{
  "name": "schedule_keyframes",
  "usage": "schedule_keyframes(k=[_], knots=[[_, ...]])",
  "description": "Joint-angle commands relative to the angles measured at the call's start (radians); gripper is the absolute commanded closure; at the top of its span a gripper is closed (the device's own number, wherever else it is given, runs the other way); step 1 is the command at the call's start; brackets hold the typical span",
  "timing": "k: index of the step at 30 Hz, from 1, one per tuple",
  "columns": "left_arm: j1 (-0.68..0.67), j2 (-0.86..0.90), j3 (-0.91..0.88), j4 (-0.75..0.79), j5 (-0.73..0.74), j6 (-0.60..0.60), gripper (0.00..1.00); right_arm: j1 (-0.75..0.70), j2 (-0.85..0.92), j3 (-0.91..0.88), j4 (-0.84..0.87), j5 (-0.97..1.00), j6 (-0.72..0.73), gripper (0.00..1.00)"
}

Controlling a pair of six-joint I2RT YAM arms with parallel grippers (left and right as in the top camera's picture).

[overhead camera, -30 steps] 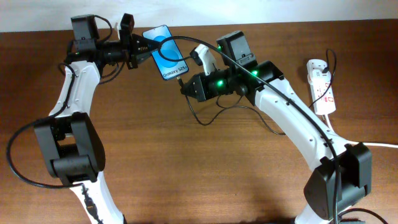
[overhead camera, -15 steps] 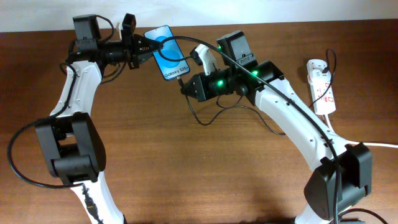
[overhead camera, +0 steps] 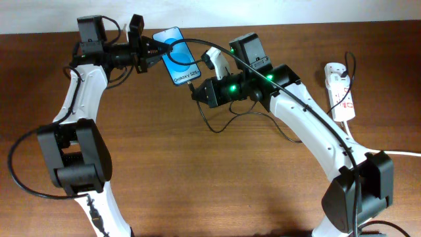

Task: Plug charger to phone and switch on socket
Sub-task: 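Push the USB-C plug into the phone's charging port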

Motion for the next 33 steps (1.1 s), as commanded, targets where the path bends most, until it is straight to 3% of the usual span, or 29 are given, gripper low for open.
schedule_keyframes(k=[1,33], knots=[[-0.004,-0.007,0.011,0.002,0.062,0.017,1.0,-0.003,-0.039,0.017,0.002,0.017,-0.011,0.96],[-0.065,-0.007,0.011,0.002,0.108,0.099,1.0,-0.005,-0.039,0.018,0.108,0.069,0.061,0.96]])
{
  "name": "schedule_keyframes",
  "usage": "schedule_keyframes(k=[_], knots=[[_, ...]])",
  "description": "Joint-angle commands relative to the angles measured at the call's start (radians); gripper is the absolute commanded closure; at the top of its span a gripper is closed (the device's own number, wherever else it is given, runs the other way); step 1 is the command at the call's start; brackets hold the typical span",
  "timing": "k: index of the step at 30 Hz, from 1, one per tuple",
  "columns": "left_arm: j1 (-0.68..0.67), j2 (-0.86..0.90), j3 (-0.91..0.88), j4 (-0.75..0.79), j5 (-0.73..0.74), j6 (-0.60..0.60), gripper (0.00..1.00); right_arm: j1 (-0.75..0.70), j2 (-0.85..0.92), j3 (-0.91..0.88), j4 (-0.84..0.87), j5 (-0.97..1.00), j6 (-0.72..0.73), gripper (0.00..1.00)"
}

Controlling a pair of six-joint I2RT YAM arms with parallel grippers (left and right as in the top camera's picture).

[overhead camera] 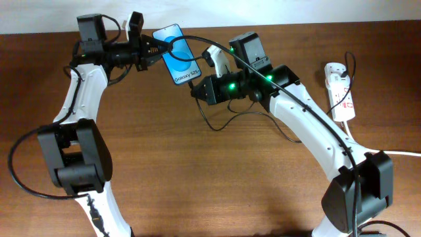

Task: Plug charger to phone and switch on socket
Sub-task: 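Push the USB-C plug into the phone's charging port, then release plug with right gripper and lower the phone onto the table with left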

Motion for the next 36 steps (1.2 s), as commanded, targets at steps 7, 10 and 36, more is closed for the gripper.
schedule_keyframes(k=[7,10,36], knots=[[-0.056,-0.007,0.005,-0.01,0.114,0.057,1.0,-0.062,-0.075,0.021,-0.033,0.049,-0.005,0.83],[-0.056,-0.007,0.005,-0.006,0.113,0.06,1.0,-0.091,-0.123,0.021,-0.082,0.052,-0.034,0.75],[-0.05,0.011,0.004,-0.367,-0.54,0.638,1.0,-0.299,-0.219,0.021,-0.4,0.249,-0.121,0.63]])
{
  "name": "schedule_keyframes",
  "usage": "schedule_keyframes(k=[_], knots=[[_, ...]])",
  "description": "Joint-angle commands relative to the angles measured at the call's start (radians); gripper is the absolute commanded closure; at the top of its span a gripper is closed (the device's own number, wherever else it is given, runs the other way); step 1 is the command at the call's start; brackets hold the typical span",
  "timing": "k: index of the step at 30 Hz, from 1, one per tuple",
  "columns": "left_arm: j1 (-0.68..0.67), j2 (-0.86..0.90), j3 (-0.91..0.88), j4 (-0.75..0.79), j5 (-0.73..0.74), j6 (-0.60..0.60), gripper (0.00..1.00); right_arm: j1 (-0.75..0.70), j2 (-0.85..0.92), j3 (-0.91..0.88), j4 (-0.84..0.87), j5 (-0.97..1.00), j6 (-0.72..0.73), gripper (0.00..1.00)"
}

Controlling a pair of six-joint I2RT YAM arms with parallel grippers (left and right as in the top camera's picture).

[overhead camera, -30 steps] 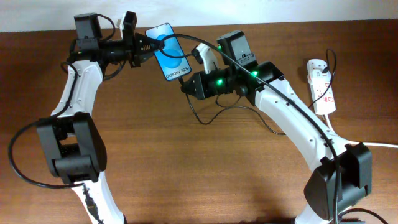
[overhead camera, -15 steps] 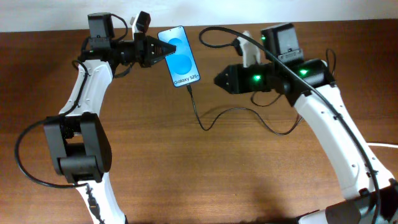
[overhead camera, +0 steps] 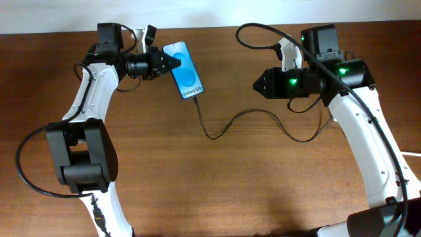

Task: Plug charger to phone and switch on socket
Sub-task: 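Release plug with right gripper and lower the phone onto the table with left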

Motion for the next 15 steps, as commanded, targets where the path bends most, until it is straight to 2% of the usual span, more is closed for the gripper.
schedule_keyframes(k=[1,3,6,15], knots=[[0.008,0.007,0.005,-0.071,-0.129,0.181,1.0,-0.007,-0.023,0.018,-0.005,0.025,-0.012,0.63],[0.008,0.007,0.005,-0.119,-0.166,0.233,1.0,-0.007,-0.023,0.018,-0.013,0.035,-0.012,0.63],[0.008,0.01,0.005,-0.161,-0.241,0.243,1.0,-0.007,-0.023,0.018,-0.019,0.037,-0.012,0.63],[0.008,0.124,0.005,-0.225,-0.241,0.245,1.0,-0.007,-0.023,0.018,-0.05,0.113,-0.011,0.62]])
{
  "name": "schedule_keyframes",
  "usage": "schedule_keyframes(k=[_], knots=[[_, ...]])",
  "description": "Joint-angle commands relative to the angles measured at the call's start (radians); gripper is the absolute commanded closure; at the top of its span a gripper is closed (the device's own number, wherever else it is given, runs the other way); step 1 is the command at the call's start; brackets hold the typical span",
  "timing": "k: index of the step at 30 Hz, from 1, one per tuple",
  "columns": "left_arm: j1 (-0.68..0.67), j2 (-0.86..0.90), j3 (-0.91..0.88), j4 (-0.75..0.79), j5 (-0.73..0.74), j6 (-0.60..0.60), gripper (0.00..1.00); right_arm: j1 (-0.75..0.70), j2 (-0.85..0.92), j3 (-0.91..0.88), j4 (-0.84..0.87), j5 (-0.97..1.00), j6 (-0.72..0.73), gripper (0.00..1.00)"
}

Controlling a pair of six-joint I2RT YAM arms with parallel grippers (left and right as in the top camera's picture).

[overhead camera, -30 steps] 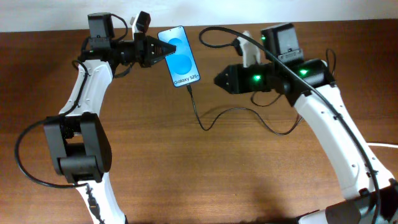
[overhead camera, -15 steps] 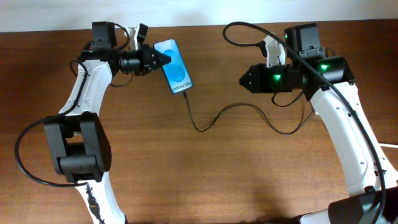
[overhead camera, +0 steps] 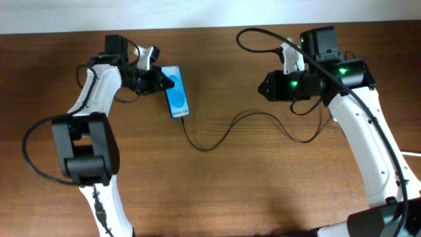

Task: Plug charger to phone and switch on socket
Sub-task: 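Release plug with right gripper and lower the phone onto the table with left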

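Note:
A phone with a blue screen (overhead camera: 176, 99) lies left of centre in the overhead view, its long side running almost straight toward me. My left gripper (overhead camera: 160, 80) is at its upper left edge, shut on it. A black charger cable (overhead camera: 227, 129) is plugged into the phone's near end and winds right under my right arm. My right gripper (overhead camera: 262, 86) hangs over bare table well right of the phone with nothing in it, and its fingers show too poorly to tell how they stand. The socket is hidden under the right arm.
The brown wooden table (overhead camera: 217, 191) fills the view, with a white wall along its far edge (overhead camera: 210, 13). A second black cable (overhead camera: 253, 31) loops above the right arm. The right arm's links (overhead camera: 368, 145) cover the table's right side.
The phone, with my left gripper on it, has moved a little left and toward me and turned straighter. The cable has shifted with it. My right gripper has hardly moved.
My left gripper held the phone up at the back while my right gripper was at its lower end with the cable's plug, at both early moments. Later the plug sat in the phone and the right gripper was far to the right. Now the phone is nearer me.

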Motion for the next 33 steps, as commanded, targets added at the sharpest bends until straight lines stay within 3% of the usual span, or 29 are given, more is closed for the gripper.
schedule_keyframes(k=[1,13,17,23,28,33], knots=[[0.007,0.056,0.005,-0.015,0.009,0.023,1.0,-0.007,-0.023,0.018,-0.003,0.028,-0.008,0.62],[0.006,0.076,0.005,-0.069,-0.118,0.015,0.99,-0.007,-0.022,0.018,-0.003,0.028,-0.008,0.62],[0.006,0.076,0.005,-0.069,-0.118,0.016,0.84,-0.007,-0.022,0.018,-0.003,0.029,-0.008,0.62],[0.006,0.076,0.005,-0.069,-0.118,0.016,0.79,-0.007,-0.022,0.018,-0.004,0.043,-0.008,0.62],[0.006,0.076,0.005,-0.072,-0.122,0.016,0.62,-0.007,-0.022,0.018,-0.011,0.051,-0.008,0.62],[0.006,0.076,0.005,-0.074,-0.123,0.016,0.61,-0.007,-0.022,0.018,-0.012,0.054,-0.008,0.62]])
